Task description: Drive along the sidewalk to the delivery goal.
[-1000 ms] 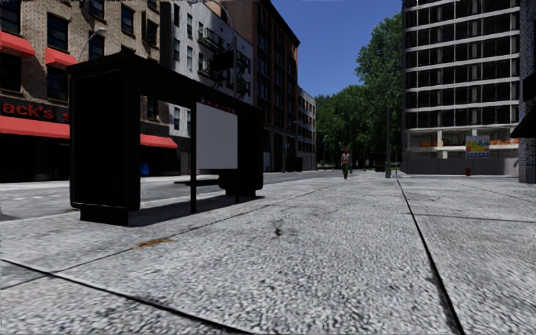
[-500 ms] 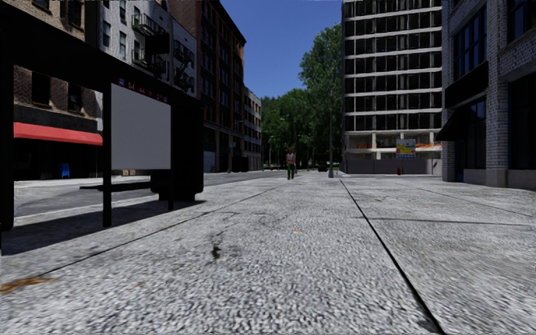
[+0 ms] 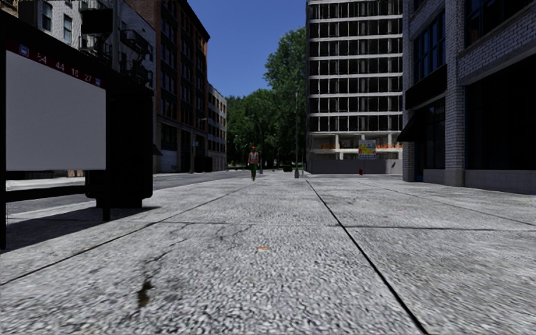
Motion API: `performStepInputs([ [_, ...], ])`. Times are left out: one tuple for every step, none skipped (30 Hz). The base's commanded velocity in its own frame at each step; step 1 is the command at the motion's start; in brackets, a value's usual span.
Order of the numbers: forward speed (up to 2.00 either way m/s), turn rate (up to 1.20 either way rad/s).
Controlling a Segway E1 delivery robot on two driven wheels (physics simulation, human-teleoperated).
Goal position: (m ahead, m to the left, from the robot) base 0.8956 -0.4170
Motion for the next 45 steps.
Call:
performStepInputs([
  [1.45,-0.3],
  [1.45,-0.29],
  [1.45,-0.22],
  [1.45,0.0],
  [1.45,0.0],
  [1.45,0.0],
  [1.45,0.0],
  [1.45,0.0],
  [1.45,0.0],
  [1.45,0.0],
  [1.45,0.0],
  [1.45,0.0],
  [1.45,0.0],
  [1.45,0.0],
  [1.45,0.0],
  [1.45,0.0],
  [1.45,0.0],
  [1.39,0.0],
  [1.05,0.0],
  [0.24,0.0],
  [0.0,0.0],
  [0.0,0.0],
  [0.0,0.0],
  [0.0,0.0],
  [0.0,0.0],
  [0.0,0.0],
  [0.0,0.0],
  [0.0,0.0],
  [0.0,0.0],
  [0.0,0.0],
  [0.0,0.0],
  [0.0,0.0],
  [0.0,0.0],
  [0.0,0.0],
  [0.0,0.0],
  [0.0,0.0],
  [0.0,0.0],
  [0.0,0.0],
  [0.0,0.0],
  [0.0,0.0],
  [0.0,0.0],
  [0.0,0.0],
  [0.0,0.0],
  [0.0,0.0],
  [0.0,0.0],
])
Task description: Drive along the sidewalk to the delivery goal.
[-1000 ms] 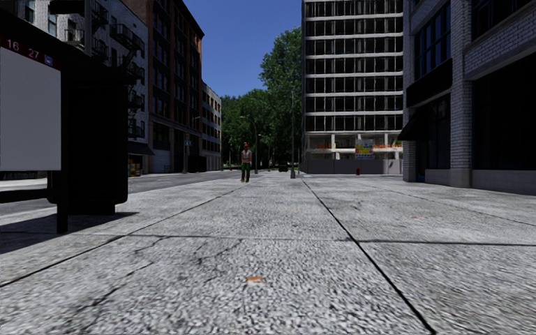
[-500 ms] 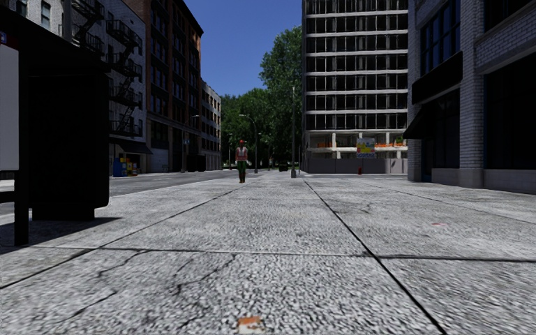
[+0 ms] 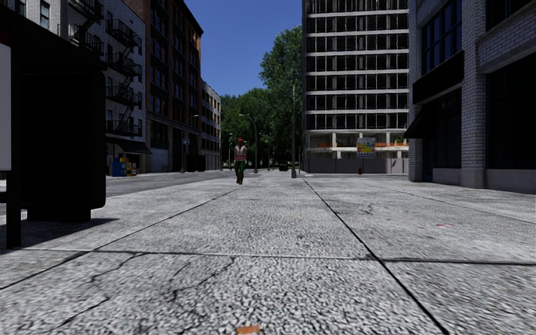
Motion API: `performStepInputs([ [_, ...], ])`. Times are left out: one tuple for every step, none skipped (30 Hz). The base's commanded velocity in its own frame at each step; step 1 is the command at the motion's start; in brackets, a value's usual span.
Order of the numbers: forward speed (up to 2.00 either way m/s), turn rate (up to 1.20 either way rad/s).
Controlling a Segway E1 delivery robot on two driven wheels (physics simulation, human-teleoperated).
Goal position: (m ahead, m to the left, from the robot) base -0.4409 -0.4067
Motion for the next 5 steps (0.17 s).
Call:
performStepInputs([
  [0.0,0.0],
  [0.0,0.0],
  [0.0,0.0],
  [0.0,0.0],
  [0.0,0.0],
])
